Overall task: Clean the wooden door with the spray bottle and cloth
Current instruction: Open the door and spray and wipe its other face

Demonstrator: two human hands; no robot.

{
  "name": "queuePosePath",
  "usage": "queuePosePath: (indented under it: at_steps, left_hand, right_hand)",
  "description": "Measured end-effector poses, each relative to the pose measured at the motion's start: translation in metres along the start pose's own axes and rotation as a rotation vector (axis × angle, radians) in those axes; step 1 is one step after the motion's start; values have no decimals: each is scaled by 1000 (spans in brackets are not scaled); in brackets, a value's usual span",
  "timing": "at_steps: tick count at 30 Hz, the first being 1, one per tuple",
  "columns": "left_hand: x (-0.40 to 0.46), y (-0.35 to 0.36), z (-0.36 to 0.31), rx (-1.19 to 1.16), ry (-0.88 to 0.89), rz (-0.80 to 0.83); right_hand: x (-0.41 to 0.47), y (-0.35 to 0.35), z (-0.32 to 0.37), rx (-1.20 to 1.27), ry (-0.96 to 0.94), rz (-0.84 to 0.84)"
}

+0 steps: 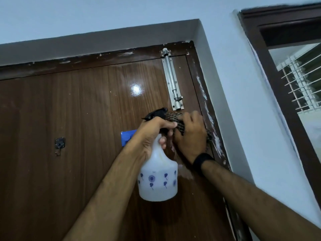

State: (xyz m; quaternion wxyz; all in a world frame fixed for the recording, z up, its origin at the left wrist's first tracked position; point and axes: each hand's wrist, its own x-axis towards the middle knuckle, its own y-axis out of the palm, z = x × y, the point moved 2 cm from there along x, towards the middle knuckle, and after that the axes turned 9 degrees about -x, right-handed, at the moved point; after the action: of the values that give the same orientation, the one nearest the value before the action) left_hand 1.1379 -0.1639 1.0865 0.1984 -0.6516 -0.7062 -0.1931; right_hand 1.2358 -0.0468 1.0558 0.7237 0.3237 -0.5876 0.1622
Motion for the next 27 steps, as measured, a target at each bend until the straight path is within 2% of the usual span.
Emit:
queuePosePath:
  at_steps: [2,6,8,13,19,23,27]
  left_hand:
    - [5,-1,-11,10,43,9]
    - [14,-6,-21,13,60,-1]
    - [15,-8,-19,-2,41,8]
    - [10,-19,-4,22,-12,-3]
    - [7,-12,6,49,-44,22]
    - [11,1,-3,41,-46,67]
    - [21,8,-12,82,-26,99]
  right_hand:
    - [23,10,20,2,-31,35]
    - [33,18,38,62,159,-29]
    - [17,17,37,87,177,-61]
    - [-27,2,0,26,43,-63]
    - [36,-4,-34,-25,249,-105]
    - [82,3,-34,-19,156,-81]
    - [65,0,-37,-32,98,-83]
